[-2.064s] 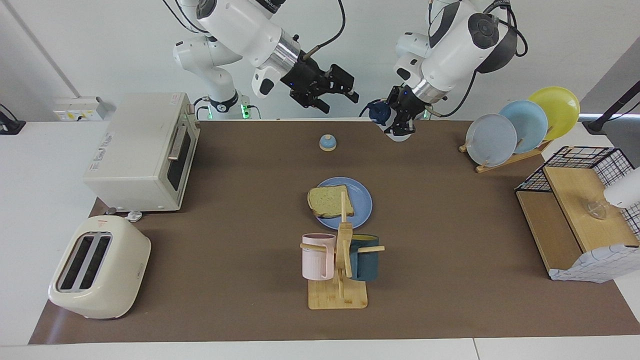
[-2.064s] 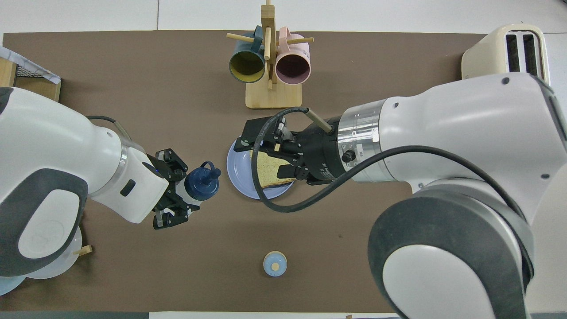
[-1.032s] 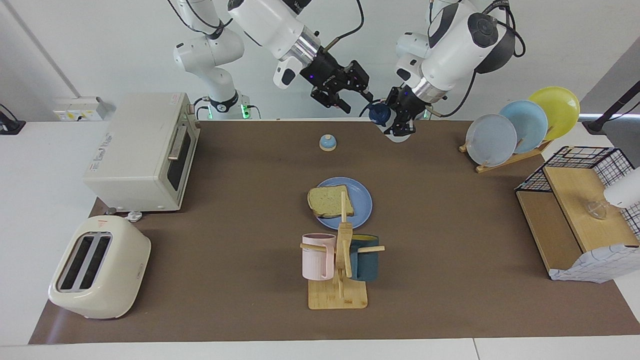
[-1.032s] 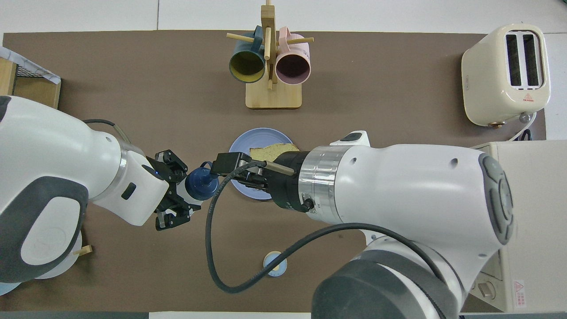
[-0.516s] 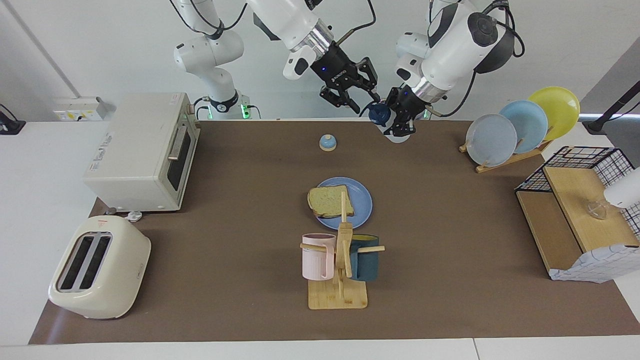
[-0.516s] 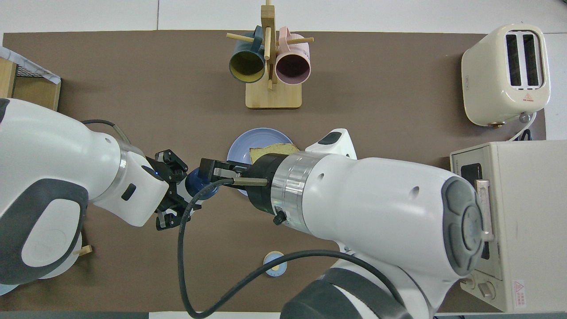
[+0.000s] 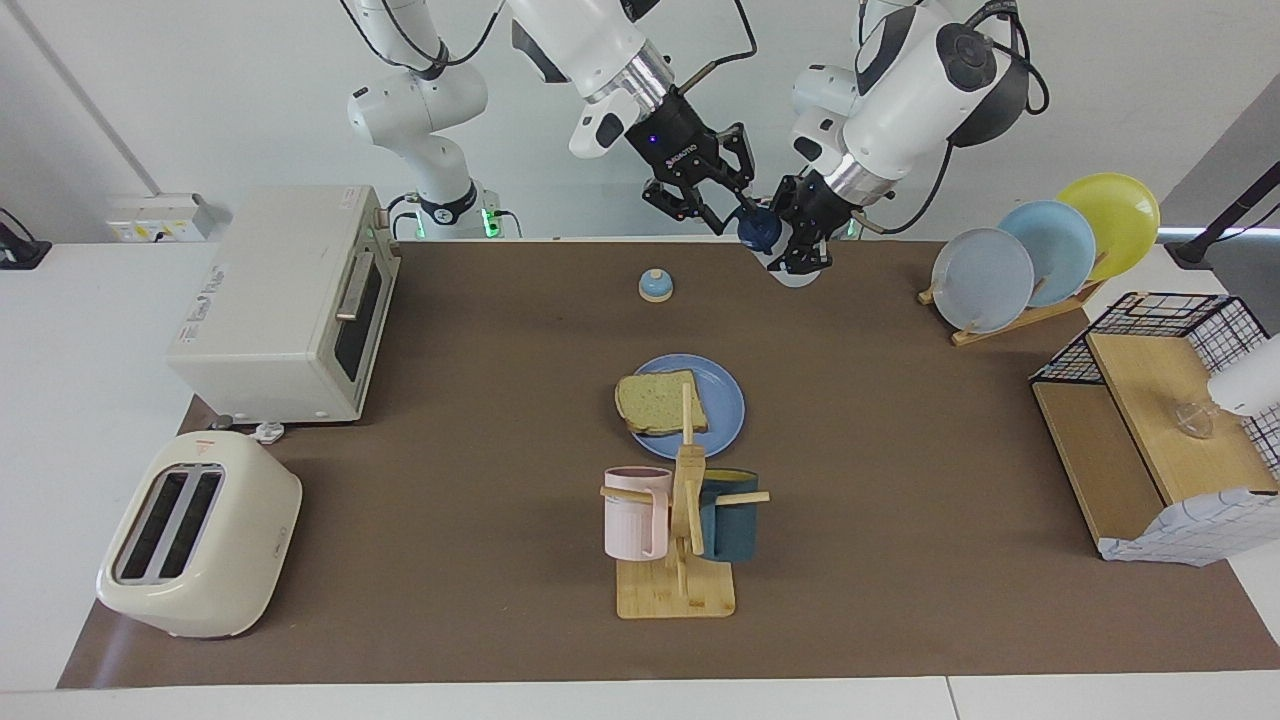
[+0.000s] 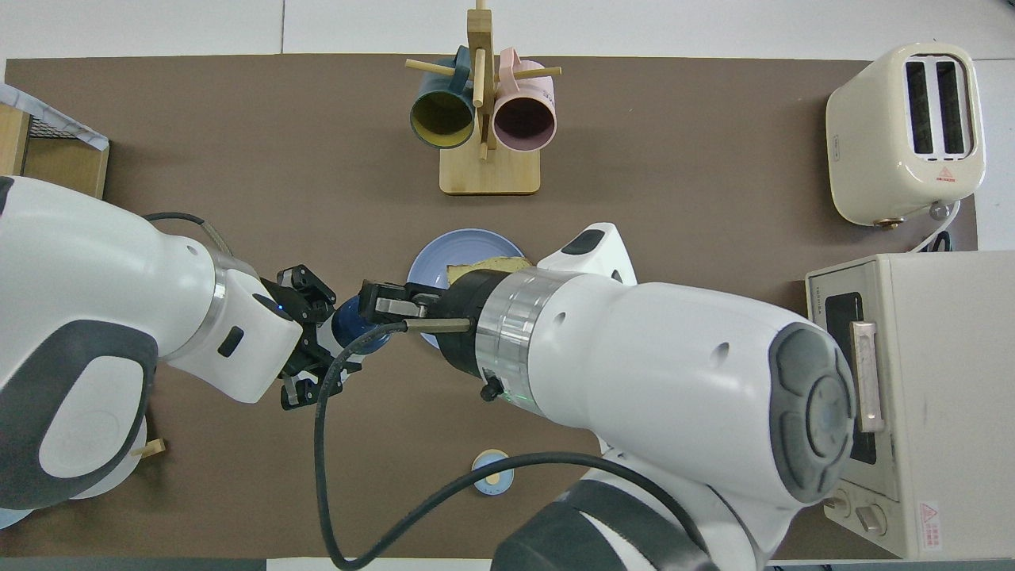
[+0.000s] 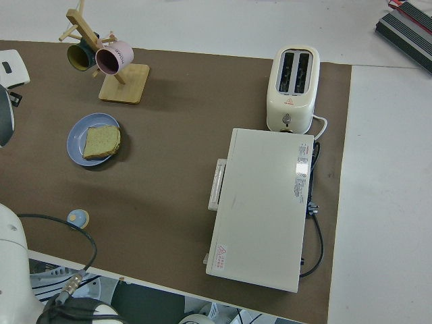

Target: Put bread on plate and add seasoning

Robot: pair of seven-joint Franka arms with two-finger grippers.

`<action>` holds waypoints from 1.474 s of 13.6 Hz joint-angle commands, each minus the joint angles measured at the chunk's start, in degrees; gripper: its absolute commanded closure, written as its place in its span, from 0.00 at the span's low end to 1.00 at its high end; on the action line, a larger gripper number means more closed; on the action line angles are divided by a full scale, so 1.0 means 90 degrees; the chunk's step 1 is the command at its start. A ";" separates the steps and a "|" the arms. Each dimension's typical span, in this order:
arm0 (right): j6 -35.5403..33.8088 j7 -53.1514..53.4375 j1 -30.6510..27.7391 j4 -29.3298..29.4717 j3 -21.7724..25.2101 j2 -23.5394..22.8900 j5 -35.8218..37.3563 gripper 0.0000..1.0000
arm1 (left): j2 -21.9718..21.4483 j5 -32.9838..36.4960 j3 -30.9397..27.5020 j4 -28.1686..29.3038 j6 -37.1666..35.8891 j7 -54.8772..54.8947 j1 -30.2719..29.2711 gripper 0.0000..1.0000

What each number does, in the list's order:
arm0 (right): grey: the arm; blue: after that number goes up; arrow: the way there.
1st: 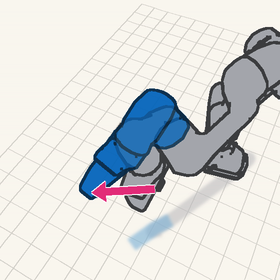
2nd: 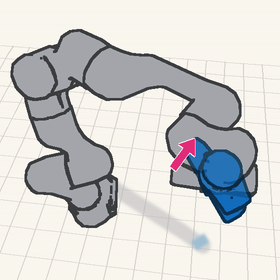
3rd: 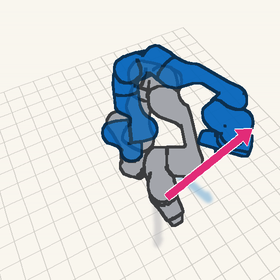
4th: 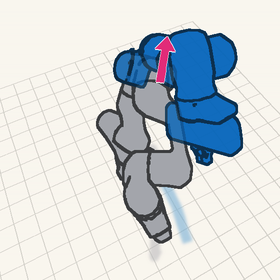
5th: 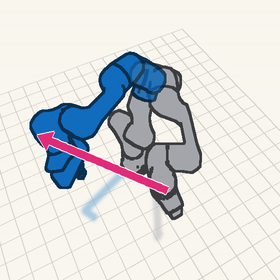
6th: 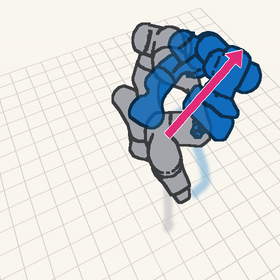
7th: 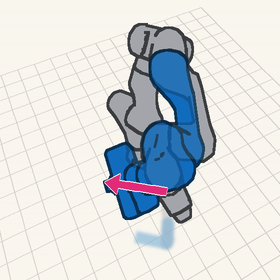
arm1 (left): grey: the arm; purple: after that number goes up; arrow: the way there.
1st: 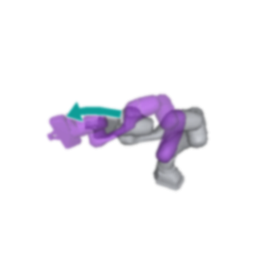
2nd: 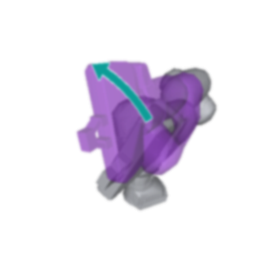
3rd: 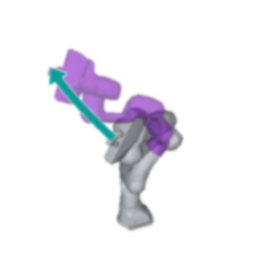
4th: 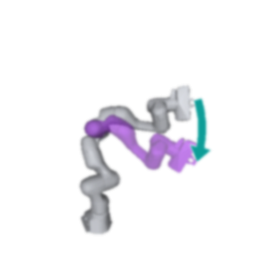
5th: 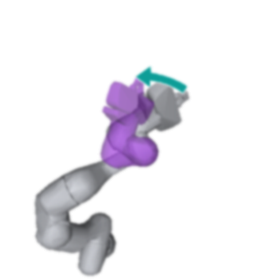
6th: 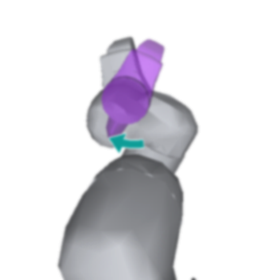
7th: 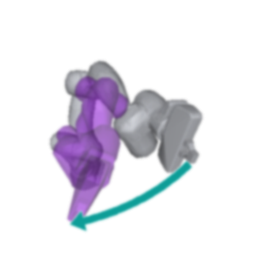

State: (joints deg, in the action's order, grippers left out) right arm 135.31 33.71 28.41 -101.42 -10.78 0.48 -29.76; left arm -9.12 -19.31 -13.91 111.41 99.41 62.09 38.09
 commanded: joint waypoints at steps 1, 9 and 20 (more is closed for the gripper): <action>0.0014 0.0209 0.0056 0.0097 -0.0013 -0.0063 0.0162 0.56 | -0.0207 -0.0091 -0.0017 0.0248 0.0195 -0.0112 0.0074 0.84; 0.0004 0.0200 0.0066 0.0087 -0.0013 -0.0063 0.0162 1.00 | -0.0217 -0.0091 -0.0007 0.0258 0.0244 -0.0121 0.0074 0.84; -0.0054 0.0248 -0.0061 0.0282 0.0006 -0.0122 0.0055 1.00 | -0.0217 -0.0091 -0.0007 0.0258 0.0244 -0.0121 0.0074 0.84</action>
State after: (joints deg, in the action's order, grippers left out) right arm 135.12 34.43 28.84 -100.95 -10.62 0.31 -29.75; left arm -9.23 -19.50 -13.81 111.89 100.84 61.56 38.08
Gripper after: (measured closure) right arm 0.881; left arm 0.626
